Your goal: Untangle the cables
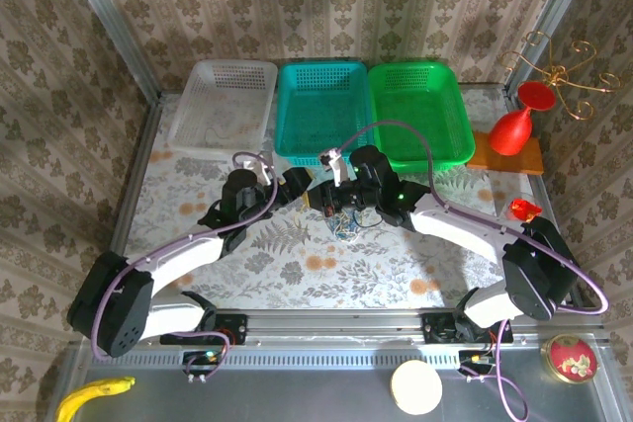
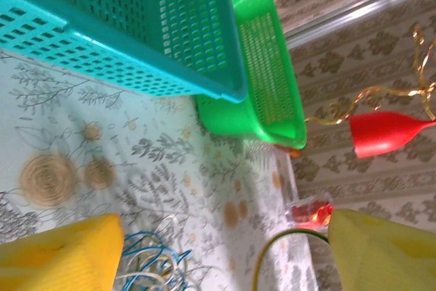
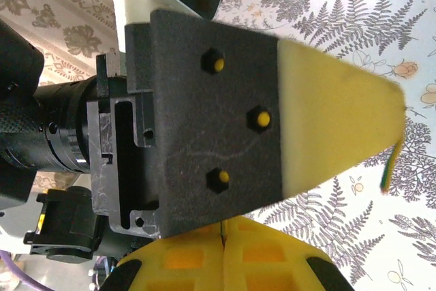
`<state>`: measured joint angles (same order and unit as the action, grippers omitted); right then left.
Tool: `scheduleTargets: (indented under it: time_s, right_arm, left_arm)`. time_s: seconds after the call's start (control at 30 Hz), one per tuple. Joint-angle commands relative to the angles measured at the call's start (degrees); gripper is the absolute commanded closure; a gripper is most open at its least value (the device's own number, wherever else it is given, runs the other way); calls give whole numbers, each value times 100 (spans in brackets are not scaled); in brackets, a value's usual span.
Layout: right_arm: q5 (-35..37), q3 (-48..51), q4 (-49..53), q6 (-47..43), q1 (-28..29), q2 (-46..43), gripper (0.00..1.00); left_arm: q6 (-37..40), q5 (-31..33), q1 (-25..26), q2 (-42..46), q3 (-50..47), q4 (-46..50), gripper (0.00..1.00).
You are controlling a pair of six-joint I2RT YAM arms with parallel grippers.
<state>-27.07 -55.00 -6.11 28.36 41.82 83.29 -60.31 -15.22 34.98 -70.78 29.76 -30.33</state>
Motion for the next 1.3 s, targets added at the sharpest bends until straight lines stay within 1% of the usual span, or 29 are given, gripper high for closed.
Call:
scheduleTargets:
  time_s: [0.0, 0.1, 0.27, 0.47, 0.63, 1.0, 1.27]
  right_arm:
    - [-147, 37, -242, 48, 10, -146, 100]
    - [-96, 88, -242, 33, -5, -162, 100]
    - [-79, 191, -329, 66, -84, -214, 100]
    - [-181, 288, -506, 157, -210, -273, 100]
    - [-270, 306, -692, 234, -245, -322, 100]
    - [-475, 233, -1237, 475, -251, -152, 100]
    - [-509, 210, -1387, 561, -245, 100, 100]
  left_arm:
    - [-213, 250, 70, 9, -97, -565, 24]
    - [-259, 299, 66, 111, -137, -609, 25]
    - [-419, 300, 57, 318, -247, -697, 22]
    - [-938, 44, -95, 346, -484, -1476, 23]
    - [-1029, -86, -111, 384, -513, -1467, 22]
    - [-1630, -231, -97, 202, -637, -2300, 21]
    - [-1921, -244, -35, -7, -664, -2882, 25]
